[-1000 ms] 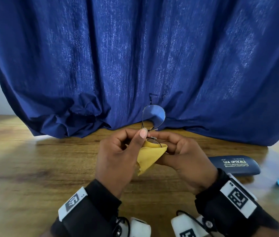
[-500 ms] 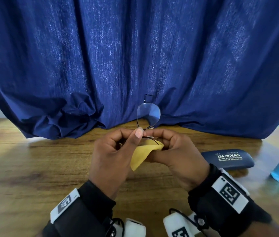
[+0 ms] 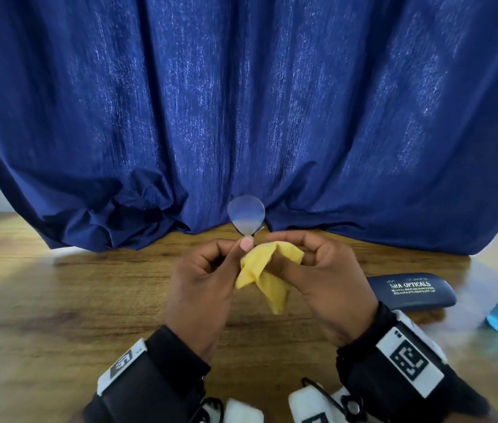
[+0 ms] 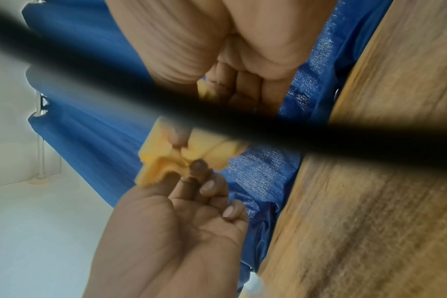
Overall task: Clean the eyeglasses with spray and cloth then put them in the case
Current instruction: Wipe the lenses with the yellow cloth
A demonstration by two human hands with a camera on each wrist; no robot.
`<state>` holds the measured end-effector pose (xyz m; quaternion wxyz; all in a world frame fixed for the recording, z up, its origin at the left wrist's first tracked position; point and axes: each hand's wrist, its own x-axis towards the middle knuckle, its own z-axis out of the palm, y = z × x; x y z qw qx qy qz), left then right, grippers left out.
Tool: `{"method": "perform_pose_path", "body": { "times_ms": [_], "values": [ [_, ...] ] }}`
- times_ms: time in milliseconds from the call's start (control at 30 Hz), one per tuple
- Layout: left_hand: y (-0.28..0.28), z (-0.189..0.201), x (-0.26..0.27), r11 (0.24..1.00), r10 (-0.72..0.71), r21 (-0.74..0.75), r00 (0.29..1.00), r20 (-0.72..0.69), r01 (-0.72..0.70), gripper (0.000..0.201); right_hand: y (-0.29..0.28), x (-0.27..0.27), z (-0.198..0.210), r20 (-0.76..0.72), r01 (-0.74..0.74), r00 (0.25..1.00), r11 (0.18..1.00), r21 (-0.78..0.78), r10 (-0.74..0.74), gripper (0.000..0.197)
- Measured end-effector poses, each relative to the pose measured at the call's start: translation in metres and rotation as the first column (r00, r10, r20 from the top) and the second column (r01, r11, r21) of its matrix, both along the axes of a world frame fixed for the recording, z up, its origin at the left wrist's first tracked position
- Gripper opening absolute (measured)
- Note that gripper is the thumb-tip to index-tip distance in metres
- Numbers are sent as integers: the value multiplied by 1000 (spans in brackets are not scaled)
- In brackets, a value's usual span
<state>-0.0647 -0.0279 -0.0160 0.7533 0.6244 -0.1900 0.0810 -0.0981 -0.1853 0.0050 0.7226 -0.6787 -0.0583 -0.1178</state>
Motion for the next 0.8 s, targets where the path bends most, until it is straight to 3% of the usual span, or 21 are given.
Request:
{"method": "perform_pose_path", "body": {
  "times_ms": [100,333,467,567,633,700,800],
  "values": [
    [-1,0,0,999,-42,-28,999,-8,42,23,2,2,0,-11,-52,999,999,10,52,44],
    [0,1,1,1000,18,25,999,46,-19,23,-2,5,2,-74,-83,993,985,149,95,32],
    [2,0,0,998,63,24,996,60,-64,17,-4,6,-3,-50,-116,991,987,111,122,64],
    [1,0,-2,993,60,99,993,102,-70,11,-4,6,-6,-78,-147,986,989,31,149,71],
    [0,3,-5,991,36,124,992,123,-51,10,-4,5,-6,-87,-161,983,987,-17,159,70],
    [-1,6,-7,990,18,134,990,140,-37,22,-5,4,-4,-79,-151,986,988,-31,148,65],
    [2,3,-2,994,19,101,992,125,-32,22,-6,4,-1,-55,-102,993,995,-20,101,45]
  ]
}}
